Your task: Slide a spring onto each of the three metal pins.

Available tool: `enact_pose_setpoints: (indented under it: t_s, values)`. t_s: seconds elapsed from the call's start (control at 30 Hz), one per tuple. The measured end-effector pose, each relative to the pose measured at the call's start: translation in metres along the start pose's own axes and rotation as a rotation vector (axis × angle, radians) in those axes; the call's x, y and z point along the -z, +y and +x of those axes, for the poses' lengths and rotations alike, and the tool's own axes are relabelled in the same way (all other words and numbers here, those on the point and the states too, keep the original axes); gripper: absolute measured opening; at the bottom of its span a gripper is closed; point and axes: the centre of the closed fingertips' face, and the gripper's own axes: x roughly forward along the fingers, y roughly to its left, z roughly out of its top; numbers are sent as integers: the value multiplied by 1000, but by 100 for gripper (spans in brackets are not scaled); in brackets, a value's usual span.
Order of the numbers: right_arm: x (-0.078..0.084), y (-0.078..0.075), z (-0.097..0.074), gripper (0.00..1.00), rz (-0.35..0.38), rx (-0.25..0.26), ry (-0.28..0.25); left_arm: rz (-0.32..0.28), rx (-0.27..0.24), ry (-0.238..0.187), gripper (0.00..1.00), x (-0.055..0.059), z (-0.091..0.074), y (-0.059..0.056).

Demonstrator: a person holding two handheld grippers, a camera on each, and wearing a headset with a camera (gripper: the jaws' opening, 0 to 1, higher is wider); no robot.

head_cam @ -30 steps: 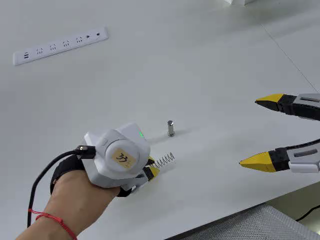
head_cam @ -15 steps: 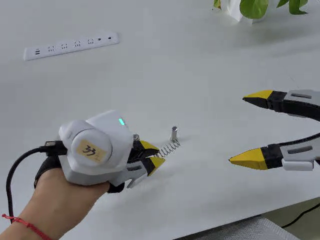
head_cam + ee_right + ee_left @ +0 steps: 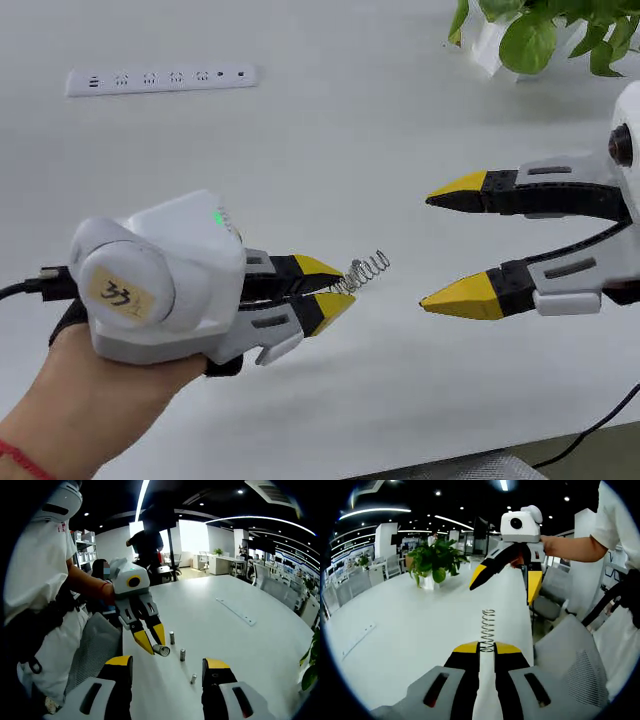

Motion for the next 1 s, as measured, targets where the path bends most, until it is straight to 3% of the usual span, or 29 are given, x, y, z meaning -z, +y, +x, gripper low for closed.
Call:
enact_pose_setpoints:
  t_s: [0.23,0.57,1.0]
  values:
    - [-19,11,14,41,-71,-103,91,-4,18,-85,6,-16,-10,-6]
    - [-26,22,32,24,-131,-203,196,-21,37,-179,6,-31,-19,-8]
    - [-28,29,38,10,-168,-260,268,-30,44,-224,6,-33,-25,-8]
